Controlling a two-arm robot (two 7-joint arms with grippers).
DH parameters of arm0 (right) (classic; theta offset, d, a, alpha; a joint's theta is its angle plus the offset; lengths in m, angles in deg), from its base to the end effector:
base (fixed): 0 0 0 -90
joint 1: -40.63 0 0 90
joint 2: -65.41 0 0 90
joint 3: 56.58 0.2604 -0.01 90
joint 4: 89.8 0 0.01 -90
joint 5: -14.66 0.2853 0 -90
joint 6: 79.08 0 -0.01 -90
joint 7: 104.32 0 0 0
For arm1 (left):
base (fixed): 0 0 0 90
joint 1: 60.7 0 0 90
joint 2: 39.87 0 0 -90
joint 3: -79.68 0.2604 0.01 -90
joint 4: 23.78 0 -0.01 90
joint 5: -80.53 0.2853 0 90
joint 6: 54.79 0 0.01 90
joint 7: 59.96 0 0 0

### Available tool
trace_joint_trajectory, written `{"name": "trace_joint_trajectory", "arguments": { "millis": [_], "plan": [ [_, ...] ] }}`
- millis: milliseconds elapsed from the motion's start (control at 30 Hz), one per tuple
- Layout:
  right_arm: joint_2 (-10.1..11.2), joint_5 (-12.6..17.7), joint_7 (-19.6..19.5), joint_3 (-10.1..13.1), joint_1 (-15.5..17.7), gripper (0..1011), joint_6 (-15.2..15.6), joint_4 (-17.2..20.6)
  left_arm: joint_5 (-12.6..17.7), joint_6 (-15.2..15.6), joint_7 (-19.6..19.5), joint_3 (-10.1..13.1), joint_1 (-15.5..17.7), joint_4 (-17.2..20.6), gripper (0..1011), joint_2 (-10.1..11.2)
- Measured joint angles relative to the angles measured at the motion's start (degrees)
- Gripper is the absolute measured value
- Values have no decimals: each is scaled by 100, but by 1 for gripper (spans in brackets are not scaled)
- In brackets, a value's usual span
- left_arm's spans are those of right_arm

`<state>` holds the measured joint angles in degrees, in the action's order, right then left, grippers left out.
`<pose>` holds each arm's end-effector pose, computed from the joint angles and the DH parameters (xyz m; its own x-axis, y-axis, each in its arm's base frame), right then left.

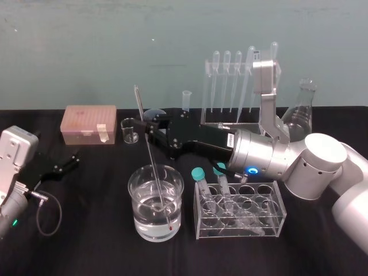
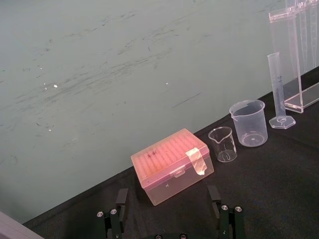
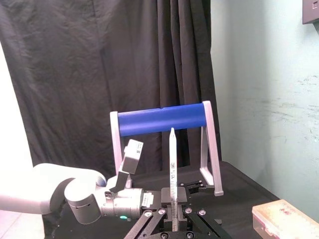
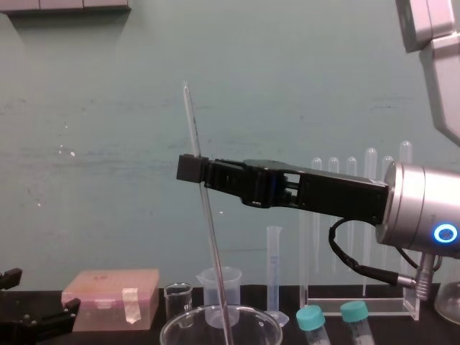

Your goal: Hold the thermometer with one hand and immerse one end into the beaker, then reinsert it into the test tube rack.

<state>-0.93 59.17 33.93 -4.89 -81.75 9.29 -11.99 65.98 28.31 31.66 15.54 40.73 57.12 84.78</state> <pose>0.3991 0.0349 -0.1946 0.9719 -0.2326 -0.0374 0.2356 0.9606 0.1473 0.3310 0.0721 -0.2739 0.2922 0.8803 0.3738 -0.9553 0.2872 0.0704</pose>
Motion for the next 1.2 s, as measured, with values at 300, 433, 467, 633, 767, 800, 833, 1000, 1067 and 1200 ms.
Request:
{"name": "trace_joint_trajectory", "arguments": {
  "millis": [300, 433, 467, 633, 767, 800, 833, 1000, 1067, 1200],
  "plan": [
    [1, 3, -4, 1, 7, 56, 1, 2, 0, 0, 0, 0, 0, 0, 1008, 0],
    [1, 4, -5, 1, 10, 57, 4, -1, 0, 0, 0, 0, 0, 0, 1008, 0],
    [1, 4, -5, 0, 10, 56, 5, -5, 0, 0, 0, 0, 0, 0, 1008, 0],
    [-7, 4, -2, -4, 4, 56, 4, -35, 0, 0, 0, 0, 0, 0, 1008, 0],
    [-12, 4, 6, -6, -2, 56, 3, -50, 0, 0, 0, 0, 0, 0, 1008, 0],
    [-14, 4, 9, -7, -5, 56, 3, -54, 0, 0, 0, 0, 0, 0, 1008, 0],
    [-16, 4, 11, -7, -11, 56, 2, -62, 0, 0, 0, 0, 0, 0, 1008, 0],
    [-22, 4, 17, -7, -15, 56, -1, -73, 0, 0, 0, 0, 0, 0, 1008, 0],
    [-24, 4, 22, -7, -17, 56, -2, -78, 0, 0, 0, 0, 0, 0, 1008, 0],
    [-30, 5, 32, -7, -32, 57, -2, -92, 0, 0, 0, 0, 0, 0, 1008, 0]
  ]
}}
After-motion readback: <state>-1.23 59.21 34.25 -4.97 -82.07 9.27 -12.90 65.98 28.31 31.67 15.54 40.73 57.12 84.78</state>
